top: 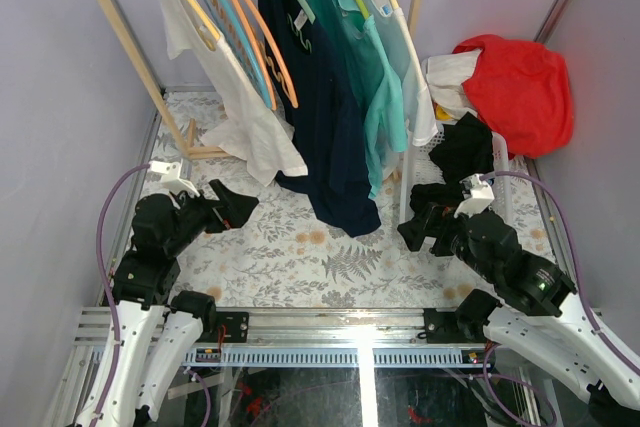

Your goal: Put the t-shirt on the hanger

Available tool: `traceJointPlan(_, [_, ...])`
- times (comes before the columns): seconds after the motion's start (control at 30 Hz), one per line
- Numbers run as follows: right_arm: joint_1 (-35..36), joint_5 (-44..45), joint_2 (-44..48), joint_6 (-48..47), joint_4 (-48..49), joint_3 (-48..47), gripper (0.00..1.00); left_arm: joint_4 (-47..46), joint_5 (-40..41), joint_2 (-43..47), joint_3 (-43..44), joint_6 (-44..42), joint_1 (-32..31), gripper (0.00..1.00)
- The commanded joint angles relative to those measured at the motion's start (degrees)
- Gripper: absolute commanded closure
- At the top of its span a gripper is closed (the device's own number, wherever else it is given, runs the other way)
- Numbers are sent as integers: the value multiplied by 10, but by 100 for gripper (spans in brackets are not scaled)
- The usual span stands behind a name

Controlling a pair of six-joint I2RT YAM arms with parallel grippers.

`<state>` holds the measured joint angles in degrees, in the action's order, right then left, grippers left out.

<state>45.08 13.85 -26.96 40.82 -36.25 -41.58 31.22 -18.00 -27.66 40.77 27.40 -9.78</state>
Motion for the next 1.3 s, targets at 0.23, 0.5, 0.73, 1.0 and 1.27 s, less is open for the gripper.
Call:
traceJointPlan(0.23, [-3, -5, 1, 9, 31, 1, 1, -35, -2, 11, -5, 1, -3, 0])
traceJointPlan(0.5, [-3, -38, -23, 25, 27, 25, 1, -36, 8, 6, -5, 3, -2, 0])
traceJointPlan(0.73, [-3, -53, -39, 32, 7, 19, 1, -36, 1, 5, -6, 1, -3, 0])
traceJointPlan(1.0, [-3, -58, -16, 30, 4, 26, 1, -40, 1, 26, -9, 3, -3, 0])
traceJointPlan(1.27, [-3, -79, -2, 43, 45, 62, 1, -34, 9, 38, -6, 3, -8, 0])
